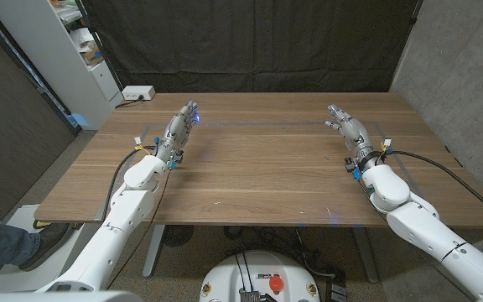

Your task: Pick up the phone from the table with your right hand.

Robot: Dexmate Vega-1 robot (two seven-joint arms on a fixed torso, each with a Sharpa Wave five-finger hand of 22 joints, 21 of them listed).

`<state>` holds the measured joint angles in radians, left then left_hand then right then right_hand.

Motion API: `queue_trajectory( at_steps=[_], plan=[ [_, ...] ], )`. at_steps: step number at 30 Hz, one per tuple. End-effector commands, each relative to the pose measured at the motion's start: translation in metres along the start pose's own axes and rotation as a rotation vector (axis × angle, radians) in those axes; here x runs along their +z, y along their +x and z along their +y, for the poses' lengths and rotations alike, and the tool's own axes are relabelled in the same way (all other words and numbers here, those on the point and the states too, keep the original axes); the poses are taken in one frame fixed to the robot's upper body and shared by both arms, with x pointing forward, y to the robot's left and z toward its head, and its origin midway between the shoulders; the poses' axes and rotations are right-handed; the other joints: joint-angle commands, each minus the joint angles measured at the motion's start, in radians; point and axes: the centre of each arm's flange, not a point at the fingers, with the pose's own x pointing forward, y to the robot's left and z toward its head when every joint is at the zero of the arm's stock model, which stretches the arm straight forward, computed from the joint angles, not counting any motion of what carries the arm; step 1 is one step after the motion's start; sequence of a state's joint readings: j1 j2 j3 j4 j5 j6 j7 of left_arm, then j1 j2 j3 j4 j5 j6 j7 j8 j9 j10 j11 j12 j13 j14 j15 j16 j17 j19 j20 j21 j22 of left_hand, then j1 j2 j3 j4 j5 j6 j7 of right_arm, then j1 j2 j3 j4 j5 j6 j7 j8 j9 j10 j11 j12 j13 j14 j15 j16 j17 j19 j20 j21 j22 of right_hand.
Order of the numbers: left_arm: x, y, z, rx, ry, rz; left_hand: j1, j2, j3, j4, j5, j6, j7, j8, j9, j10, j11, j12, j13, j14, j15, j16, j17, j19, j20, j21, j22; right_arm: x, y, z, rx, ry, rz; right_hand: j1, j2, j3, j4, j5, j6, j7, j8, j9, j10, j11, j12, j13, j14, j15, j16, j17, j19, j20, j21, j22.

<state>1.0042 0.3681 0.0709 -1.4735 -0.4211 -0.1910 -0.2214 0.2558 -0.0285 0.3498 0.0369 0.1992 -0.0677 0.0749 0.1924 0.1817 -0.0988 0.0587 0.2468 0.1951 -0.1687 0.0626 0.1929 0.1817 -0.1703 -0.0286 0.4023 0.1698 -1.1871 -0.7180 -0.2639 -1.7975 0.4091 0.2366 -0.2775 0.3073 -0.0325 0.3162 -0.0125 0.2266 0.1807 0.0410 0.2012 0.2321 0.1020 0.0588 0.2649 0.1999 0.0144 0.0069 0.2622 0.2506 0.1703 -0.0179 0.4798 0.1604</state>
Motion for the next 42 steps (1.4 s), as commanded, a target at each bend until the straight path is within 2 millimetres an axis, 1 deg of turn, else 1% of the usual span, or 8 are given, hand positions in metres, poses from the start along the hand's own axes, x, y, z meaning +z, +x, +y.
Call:
queue_trajectory(
  at_steps=[1,6,13,35,42],
  plan=[
    [0.004,-0.007,0.001,0.0,0.0,-0.009,0.005,0.011,0.003,-0.007,-0.005,0.009,0.001,0.002,-0.001,0.002,-0.003,-0.006,0.003,0.003,-0.002,0.004,-0.001,-0.126,-0.015,-0.004,0.004,0.007,-0.009,-0.003,-0.008,-0.049,0.006,0.012,0.003,0.0,-0.004,0.002,0.007,-0.001,0.005,0.0,0.006,0.0,-0.006,0.0,0.007,-0.002,-0.002,0.002,-0.002,-0.001,-0.003,0.005],
    [0.006,-0.007,-0.001,-0.005,-0.002,-0.013,0.005,0.012,0.003,-0.008,-0.005,0.009,0.001,0.002,-0.001,0.001,-0.003,-0.008,0.003,0.004,-0.003,0.003,-0.001,-0.125,-0.012,-0.006,0.004,0.009,-0.013,-0.006,-0.02,-0.058,0.007,0.012,0.004,0.0,-0.005,0.002,0.008,-0.002,0.005,-0.001,0.006,-0.001,-0.008,-0.001,0.008,-0.002,-0.002,0.001,-0.002,-0.001,-0.005,0.005],
    [0.006,-0.006,-0.005,-0.009,0.008,-0.012,0.005,0.012,0.002,-0.009,-0.005,0.009,0.0,0.001,-0.001,0.002,-0.003,-0.008,0.003,0.004,-0.003,0.003,-0.001,-0.125,-0.009,-0.008,0.004,0.013,-0.018,-0.009,-0.035,-0.115,0.011,0.013,0.005,-0.002,-0.006,0.002,0.008,-0.003,0.005,-0.003,0.008,-0.003,-0.009,-0.001,0.009,-0.004,-0.003,-0.001,-0.001,-0.001,-0.008,0.005],
    [0.008,-0.007,-0.012,-0.019,0.01,-0.016,0.006,0.015,0.001,-0.012,-0.005,0.009,0.001,0.0,-0.001,0.002,-0.003,-0.011,0.002,0.002,-0.004,0.002,0.0,-0.123,-0.007,-0.016,0.004,0.015,-0.033,-0.014,-0.074,-0.197,0.02,0.016,0.008,-0.005,-0.011,0.003,0.02,-0.006,0.008,-0.01,0.018,-0.007,-0.013,-0.003,0.017,-0.009,-0.003,-0.007,0.011,-0.007,-0.016,0.005],
    [0.007,-0.009,-0.012,-0.018,0.012,-0.015,0.006,0.016,0.001,-0.013,-0.006,0.009,0.001,0.0,-0.001,0.002,-0.004,-0.012,0.002,0.002,-0.003,0.001,0.0,-0.123,-0.006,-0.019,0.004,0.016,-0.04,-0.017,-0.083,-0.243,0.032,0.017,0.009,-0.006,-0.013,0.004,0.022,-0.006,0.008,-0.012,0.022,-0.01,-0.014,-0.003,0.02,-0.011,-0.003,-0.008,0.014,-0.007,-0.019,0.005]
  ],
)
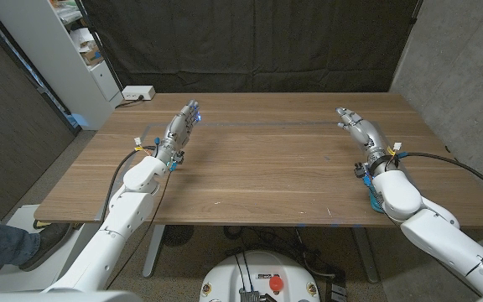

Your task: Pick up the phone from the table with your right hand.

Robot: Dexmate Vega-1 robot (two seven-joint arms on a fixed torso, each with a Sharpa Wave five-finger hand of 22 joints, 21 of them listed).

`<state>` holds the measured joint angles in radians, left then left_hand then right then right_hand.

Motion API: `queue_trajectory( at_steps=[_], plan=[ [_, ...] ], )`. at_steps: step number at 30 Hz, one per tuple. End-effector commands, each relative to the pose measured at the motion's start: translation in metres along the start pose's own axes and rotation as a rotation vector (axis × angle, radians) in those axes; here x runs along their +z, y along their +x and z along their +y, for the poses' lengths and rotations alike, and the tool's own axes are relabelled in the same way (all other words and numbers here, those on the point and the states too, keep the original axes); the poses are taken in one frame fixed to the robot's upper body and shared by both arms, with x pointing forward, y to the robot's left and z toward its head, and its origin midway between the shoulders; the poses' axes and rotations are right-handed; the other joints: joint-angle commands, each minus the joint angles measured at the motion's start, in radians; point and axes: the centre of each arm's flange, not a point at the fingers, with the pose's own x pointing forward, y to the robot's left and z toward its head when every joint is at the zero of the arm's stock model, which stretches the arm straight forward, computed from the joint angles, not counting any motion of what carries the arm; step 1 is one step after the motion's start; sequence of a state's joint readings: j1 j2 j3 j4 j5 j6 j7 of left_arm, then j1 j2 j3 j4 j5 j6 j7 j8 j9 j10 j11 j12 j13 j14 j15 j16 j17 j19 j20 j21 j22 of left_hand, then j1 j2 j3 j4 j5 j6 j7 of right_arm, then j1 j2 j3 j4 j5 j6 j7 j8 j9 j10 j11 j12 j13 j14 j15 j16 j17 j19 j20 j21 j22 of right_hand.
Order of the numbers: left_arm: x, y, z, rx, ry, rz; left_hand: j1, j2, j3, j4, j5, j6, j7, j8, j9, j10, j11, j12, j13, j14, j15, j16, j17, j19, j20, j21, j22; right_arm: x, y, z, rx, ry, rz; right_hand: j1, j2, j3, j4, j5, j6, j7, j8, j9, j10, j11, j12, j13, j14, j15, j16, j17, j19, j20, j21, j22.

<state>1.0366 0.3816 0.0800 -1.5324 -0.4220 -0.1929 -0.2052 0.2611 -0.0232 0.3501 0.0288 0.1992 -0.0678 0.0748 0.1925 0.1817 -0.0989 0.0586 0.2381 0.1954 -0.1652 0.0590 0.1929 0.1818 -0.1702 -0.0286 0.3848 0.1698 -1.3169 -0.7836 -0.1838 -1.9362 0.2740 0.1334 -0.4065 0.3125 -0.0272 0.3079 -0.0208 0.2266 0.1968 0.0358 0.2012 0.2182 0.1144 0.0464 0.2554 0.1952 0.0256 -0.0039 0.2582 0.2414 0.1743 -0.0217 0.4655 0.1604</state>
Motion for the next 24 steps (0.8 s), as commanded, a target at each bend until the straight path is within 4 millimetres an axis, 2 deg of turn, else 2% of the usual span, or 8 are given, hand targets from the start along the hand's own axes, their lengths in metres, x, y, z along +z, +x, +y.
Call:
queue_trajectory(
  at_steps=[1,24],
  plan=[
    [-0.0005,-0.0025,-0.0013,0.0,0.002,0.002,0.001,0.011,0.001,-0.004,-0.006,0.009,0.001,0.0,-0.001,0.002,-0.004,-0.004,0.002,-0.002,0.001,0.001,-0.001,-0.123,-0.006,-0.002,0.004,0.0017,-0.011,-0.0049,-0.017,-0.067,0.013,0.012,0.004,0.002,-0.005,0.004,0.006,-0.002,0.008,0.002,0.01,0.002,-0.004,0.002,0.01,0.0,0.001,0.001,0.01,-0.003,-0.005,0.005],
    [0.0,-0.0053,0.0007,-0.005,0.0,-0.004,0.001,0.013,-0.001,-0.008,-0.006,0.01,0.0,-0.001,-0.001,0.002,-0.003,-0.006,0.001,-0.002,0.0,0.001,0.0,-0.121,-0.005,-0.011,0.005,0.0073,-0.0144,-0.0065,-0.033,-0.14,0.034,0.012,0.006,-0.003,-0.007,0.005,0.011,-0.003,0.008,-0.003,0.019,-0.003,-0.007,0.001,0.016,-0.001,0.0,-0.002,0.019,-0.004,-0.013,0.005]
  ],
)
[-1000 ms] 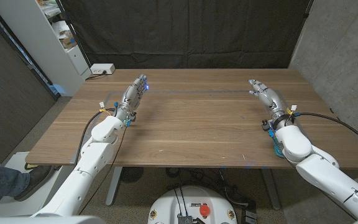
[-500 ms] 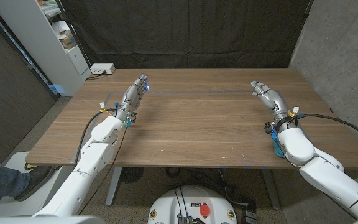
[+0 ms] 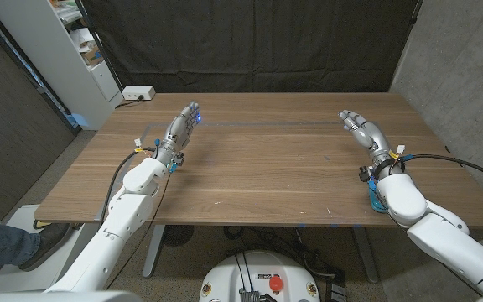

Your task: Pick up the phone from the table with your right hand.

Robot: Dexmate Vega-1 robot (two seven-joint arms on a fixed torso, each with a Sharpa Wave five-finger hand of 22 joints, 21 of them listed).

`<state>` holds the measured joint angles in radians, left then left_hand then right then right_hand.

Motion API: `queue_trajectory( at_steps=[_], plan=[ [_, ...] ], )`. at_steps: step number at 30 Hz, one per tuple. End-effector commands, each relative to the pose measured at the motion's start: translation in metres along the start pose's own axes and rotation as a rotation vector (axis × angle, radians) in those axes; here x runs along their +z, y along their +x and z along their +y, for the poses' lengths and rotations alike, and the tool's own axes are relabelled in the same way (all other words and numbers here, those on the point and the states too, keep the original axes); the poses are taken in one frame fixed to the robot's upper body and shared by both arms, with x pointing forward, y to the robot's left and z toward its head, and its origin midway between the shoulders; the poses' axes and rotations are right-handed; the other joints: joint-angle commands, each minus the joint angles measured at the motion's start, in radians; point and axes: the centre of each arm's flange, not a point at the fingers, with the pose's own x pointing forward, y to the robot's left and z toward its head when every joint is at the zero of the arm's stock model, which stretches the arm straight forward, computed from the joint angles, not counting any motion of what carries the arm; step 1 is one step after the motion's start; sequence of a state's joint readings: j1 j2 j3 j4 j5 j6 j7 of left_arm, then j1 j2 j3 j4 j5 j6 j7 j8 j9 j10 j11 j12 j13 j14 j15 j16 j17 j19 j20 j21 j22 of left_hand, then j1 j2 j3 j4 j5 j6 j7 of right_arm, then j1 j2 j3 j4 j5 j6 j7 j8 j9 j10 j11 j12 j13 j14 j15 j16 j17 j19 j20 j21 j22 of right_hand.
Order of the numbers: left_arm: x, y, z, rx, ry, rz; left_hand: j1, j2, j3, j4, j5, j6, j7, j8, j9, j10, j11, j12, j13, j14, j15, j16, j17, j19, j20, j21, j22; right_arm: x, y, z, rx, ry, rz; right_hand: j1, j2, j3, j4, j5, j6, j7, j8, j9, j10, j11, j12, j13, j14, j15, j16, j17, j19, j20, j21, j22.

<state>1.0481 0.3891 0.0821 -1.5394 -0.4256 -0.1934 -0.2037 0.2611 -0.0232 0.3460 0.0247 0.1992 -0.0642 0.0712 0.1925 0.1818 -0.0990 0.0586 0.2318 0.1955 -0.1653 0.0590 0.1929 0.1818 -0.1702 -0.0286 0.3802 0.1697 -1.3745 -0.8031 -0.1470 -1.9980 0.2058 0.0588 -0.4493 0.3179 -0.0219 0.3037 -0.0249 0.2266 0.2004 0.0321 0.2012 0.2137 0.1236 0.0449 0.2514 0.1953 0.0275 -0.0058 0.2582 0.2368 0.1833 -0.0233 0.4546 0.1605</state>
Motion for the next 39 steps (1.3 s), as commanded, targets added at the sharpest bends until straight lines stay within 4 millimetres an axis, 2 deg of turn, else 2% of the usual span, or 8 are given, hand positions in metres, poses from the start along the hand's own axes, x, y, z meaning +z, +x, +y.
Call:
queue_trajectory(
  at_steps=[1,39],
  plan=[
    [0.002,-0.001,0.001,-0.006,0.002,-0.01,0.001,0.013,0.003,-0.004,-0.006,0.006,0.003,-0.001,-0.001,0.002,-0.002,0.0,0.001,-0.002,0.001,0.0,0.0,-0.121,-0.005,-0.006,0.005,0.004,-0.002,-0.002,-0.008,-0.052,0.012,0.006,0.0,0.001,-0.003,0.005,0.008,0.001,0.008,0.002,0.01,-0.002,-0.003,0.001,0.014,0.0,0.0,0.002,0.01,-0.003,-0.002,0.005],
    [0.002,-0.002,-0.004,-0.017,0.003,-0.013,0.0,0.017,0.0,-0.009,-0.007,0.009,0.002,-0.001,-0.001,0.004,-0.005,-0.004,0.001,-0.002,0.001,0.0,0.0,-0.118,-0.002,-0.022,0.005,-0.001,-0.033,-0.012,-0.078,-0.135,0.079,0.007,0.006,-0.005,-0.008,0.009,0.017,-0.003,0.009,-0.005,0.02,-0.006,-0.01,0.001,0.024,-0.001,0.0,-0.003,0.02,-0.004,-0.017,0.006]
  ],
)
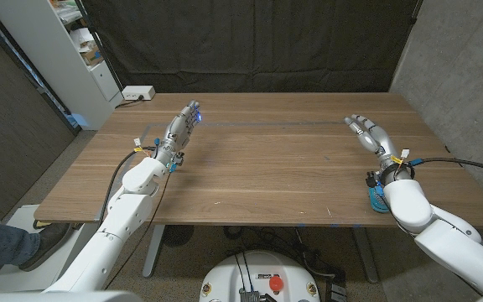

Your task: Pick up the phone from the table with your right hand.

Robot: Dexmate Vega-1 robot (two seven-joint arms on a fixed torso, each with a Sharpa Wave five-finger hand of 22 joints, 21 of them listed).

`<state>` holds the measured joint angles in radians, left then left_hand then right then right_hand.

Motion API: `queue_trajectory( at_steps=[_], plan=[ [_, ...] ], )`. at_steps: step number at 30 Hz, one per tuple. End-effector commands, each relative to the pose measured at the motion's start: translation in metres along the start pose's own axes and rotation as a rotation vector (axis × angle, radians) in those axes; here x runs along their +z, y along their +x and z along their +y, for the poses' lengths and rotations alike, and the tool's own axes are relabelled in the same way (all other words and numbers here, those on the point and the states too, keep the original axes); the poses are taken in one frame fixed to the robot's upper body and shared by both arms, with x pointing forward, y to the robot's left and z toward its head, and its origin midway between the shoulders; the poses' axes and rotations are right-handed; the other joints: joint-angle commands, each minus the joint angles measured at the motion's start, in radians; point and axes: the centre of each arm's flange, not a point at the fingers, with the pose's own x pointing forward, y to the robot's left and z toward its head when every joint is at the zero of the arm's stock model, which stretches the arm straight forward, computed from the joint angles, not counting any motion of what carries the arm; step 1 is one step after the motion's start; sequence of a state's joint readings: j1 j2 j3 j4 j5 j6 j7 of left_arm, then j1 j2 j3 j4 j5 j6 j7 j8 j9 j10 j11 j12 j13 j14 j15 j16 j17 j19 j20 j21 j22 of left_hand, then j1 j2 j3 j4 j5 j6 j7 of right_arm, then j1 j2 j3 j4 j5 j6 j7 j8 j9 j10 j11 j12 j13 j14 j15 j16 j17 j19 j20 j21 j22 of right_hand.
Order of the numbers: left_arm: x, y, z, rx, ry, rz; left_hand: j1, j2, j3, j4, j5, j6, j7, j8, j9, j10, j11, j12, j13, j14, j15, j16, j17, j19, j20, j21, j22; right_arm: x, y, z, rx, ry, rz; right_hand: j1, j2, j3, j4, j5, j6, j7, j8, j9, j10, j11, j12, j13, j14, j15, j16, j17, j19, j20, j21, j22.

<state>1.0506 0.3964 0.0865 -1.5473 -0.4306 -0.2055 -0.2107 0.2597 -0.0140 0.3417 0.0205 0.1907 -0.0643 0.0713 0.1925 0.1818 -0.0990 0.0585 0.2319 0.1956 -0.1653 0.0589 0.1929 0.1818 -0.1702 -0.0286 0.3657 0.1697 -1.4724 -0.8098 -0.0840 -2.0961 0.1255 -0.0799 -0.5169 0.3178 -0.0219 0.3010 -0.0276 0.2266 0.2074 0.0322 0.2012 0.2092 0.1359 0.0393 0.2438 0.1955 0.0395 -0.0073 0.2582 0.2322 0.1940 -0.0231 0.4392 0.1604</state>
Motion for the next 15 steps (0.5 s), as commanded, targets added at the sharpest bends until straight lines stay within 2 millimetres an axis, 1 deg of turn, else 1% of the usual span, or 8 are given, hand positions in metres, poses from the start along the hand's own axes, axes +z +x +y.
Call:
queue_trajectory(
  at_steps=[1,15],
  plan=[
    [-0.002,-0.001,-0.002,-0.006,-0.004,0.003,0.002,0.008,0.004,-0.005,0.002,0.009,0.002,-0.001,-0.001,0.004,-0.004,-0.004,0.001,-0.002,0.0,0.0,0.0,-0.118,-0.002,-0.007,0.006,-0.002,-0.011,-0.002,-0.021,-0.018,0.019,0.007,0.007,-0.002,-0.005,0.009,0.011,-0.003,0.01,0.0,0.008,0.0,-0.002,0.001,0.012,0.0,0.0,0.002,0.01,-0.004,-0.003,0.006],
    [0.0,-0.002,-0.005,-0.014,0.005,-0.003,0.001,0.01,0.003,-0.006,0.001,0.01,0.004,-0.001,-0.001,0.004,-0.003,-0.005,0.001,-0.004,0.002,-0.002,0.0,-0.116,-0.002,-0.012,0.006,-0.003,-0.023,-0.006,-0.039,-0.048,0.037,0.006,0.008,-0.005,-0.006,0.01,0.013,-0.003,0.01,-0.002,0.01,-0.002,-0.005,0.001,0.014,-0.001,-0.001,0.0,0.012,-0.002,-0.008,0.006]
  ],
)
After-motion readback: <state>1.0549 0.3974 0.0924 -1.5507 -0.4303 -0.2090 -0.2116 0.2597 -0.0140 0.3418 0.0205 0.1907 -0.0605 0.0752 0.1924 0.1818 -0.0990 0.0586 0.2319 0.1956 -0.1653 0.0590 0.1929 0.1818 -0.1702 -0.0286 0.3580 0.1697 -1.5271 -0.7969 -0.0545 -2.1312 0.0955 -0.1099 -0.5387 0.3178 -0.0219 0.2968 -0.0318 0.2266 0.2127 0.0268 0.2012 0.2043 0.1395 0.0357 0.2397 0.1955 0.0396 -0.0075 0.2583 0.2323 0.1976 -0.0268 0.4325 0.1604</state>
